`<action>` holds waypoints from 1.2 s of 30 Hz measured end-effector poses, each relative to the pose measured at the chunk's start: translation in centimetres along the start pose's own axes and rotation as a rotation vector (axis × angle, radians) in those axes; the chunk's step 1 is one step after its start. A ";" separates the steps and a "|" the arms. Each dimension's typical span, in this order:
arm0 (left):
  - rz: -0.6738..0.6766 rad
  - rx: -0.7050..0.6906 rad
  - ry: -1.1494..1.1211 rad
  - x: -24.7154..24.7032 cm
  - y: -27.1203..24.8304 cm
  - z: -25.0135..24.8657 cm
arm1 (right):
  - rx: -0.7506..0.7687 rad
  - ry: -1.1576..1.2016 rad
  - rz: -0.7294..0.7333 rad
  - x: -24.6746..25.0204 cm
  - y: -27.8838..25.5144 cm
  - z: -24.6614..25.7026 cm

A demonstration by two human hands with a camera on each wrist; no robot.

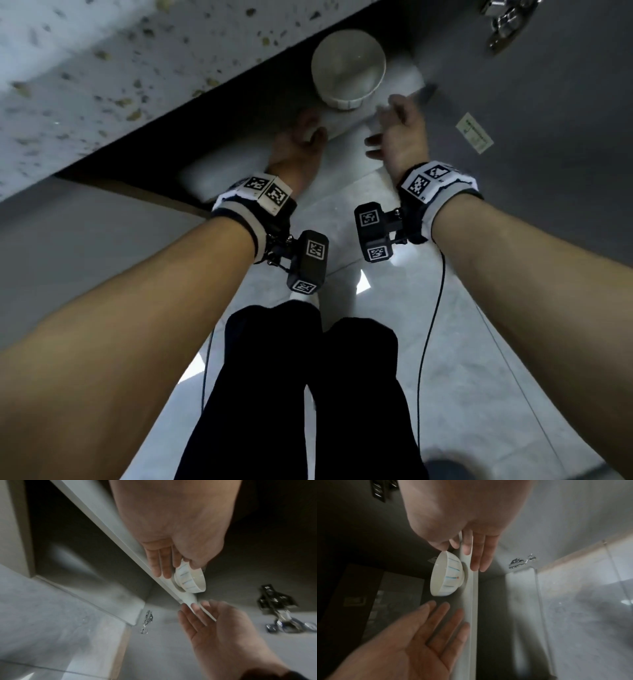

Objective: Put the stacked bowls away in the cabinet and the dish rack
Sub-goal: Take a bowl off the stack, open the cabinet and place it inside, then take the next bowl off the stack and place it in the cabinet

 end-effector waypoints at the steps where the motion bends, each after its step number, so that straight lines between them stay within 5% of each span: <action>1: 0.043 -0.011 0.050 -0.1 -1.4 -0.9 | 0.014 -0.041 -0.011 0.4 -1.5 -0.1; 9: 0.281 -0.098 0.249 3.2 -14.5 -11.2 | 0.161 -0.379 0.012 3.5 -18.2 4.2; 19: 0.118 -0.232 0.386 18.4 -22.7 -22.7 | 0.444 -0.460 0.199 -3.3 -33.4 18.0; 26: -0.120 -0.181 0.367 30.9 -23.8 -23.9 | 0.538 -0.517 0.250 -11.9 -36.5 25.1; 32: -0.199 -0.096 0.304 38.8 -21.5 -22.8 | 0.515 -0.613 0.068 -16.8 -33.9 31.0; 36: -0.187 -0.081 0.263 41.4 -17.6 -23.2 | 0.369 -0.741 -0.007 -19.5 -30.9 32.7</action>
Point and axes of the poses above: each hand's wrist, its own y-axis towards the middle knuckle, its own x-axis out of the back of the hand, z = x × y, the point moved 9 cm from there along y, towards the middle knuckle, and after that the axes turned 8 degrees about -x, right-handed, at the moved point
